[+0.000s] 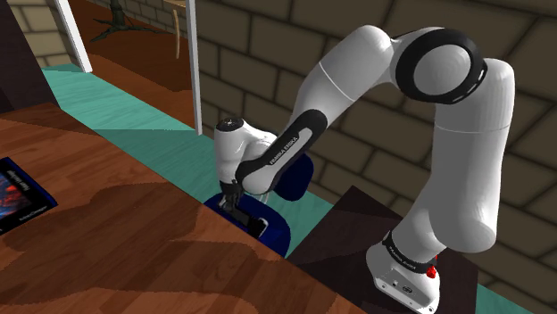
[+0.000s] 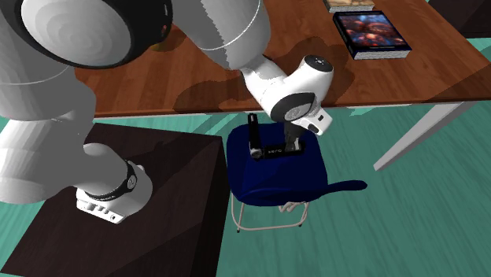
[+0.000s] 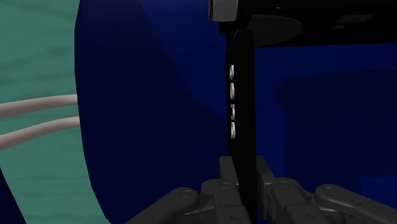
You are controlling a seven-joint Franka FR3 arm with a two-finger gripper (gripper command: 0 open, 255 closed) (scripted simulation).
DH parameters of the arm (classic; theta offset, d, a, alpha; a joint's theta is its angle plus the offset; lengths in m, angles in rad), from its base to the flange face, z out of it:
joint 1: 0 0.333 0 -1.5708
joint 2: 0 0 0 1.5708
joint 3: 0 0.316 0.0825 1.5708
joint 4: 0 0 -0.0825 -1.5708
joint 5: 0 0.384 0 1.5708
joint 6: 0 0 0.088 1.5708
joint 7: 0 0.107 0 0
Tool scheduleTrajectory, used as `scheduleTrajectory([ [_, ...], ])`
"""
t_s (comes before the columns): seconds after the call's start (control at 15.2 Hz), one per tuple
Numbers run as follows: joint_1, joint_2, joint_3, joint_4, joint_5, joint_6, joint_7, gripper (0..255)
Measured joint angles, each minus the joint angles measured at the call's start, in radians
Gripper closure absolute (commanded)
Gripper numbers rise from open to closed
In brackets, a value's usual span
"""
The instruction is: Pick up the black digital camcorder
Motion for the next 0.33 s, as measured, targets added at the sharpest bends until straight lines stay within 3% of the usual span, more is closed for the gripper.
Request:
scheduleTrajectory([
  [0.33, -0.014, -0.056, 0.018, -0.008, 0.026, -0.047, -0.02, 255],
])
